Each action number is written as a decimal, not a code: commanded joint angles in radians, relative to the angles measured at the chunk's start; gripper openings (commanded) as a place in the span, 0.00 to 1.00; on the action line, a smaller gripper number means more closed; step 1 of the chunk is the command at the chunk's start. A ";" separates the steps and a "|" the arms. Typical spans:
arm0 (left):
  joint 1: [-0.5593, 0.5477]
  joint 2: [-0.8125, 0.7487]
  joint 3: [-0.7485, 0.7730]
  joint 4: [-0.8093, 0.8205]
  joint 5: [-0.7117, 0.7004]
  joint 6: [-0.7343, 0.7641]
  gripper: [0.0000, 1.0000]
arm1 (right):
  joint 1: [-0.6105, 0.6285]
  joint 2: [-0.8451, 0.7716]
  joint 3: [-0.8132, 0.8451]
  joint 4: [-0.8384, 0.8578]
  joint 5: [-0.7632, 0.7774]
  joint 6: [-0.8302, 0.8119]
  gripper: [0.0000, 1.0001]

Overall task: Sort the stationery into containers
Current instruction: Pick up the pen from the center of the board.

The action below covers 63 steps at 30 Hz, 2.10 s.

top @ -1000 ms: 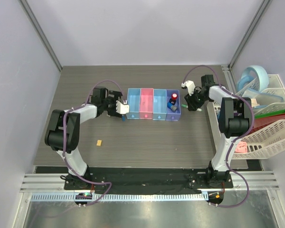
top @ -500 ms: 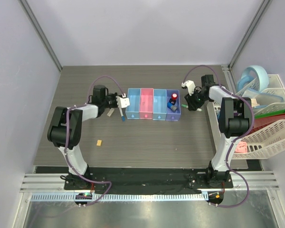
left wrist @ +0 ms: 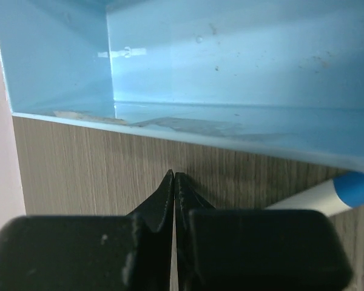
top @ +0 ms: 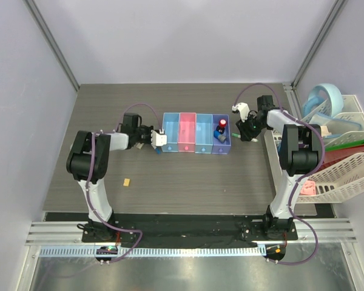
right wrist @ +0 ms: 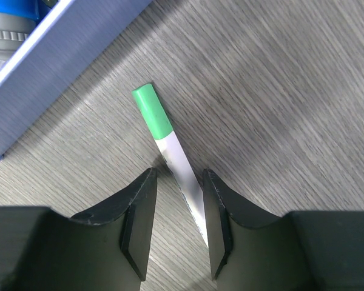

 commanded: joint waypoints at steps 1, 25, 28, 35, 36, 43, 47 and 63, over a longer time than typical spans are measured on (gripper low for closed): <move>-0.003 -0.069 -0.002 -0.178 0.009 0.088 0.00 | -0.004 0.013 -0.025 -0.043 0.000 0.013 0.41; -0.003 -0.310 -0.106 -0.202 0.003 0.055 0.00 | -0.001 0.006 -0.062 -0.055 -0.023 0.009 0.38; -0.009 -0.246 -0.074 -0.059 -0.011 0.029 0.00 | 0.000 0.006 -0.063 -0.055 -0.021 0.009 0.38; -0.029 -0.092 0.043 -0.081 -0.109 0.076 0.00 | -0.001 -0.003 -0.069 -0.055 -0.023 0.007 0.38; -0.029 -0.083 0.065 -0.110 -0.118 0.084 0.00 | -0.001 -0.004 -0.069 -0.055 -0.023 0.007 0.38; -0.026 -0.077 0.060 -0.173 -0.219 0.139 0.00 | -0.001 0.000 -0.071 -0.055 -0.035 0.007 0.38; -0.018 -0.111 0.029 -0.212 -0.269 0.182 0.00 | -0.001 -0.001 -0.072 -0.055 -0.041 0.003 0.37; -0.007 -0.154 0.075 -0.598 -0.166 0.257 0.00 | -0.001 -0.017 -0.076 -0.053 -0.052 0.010 0.36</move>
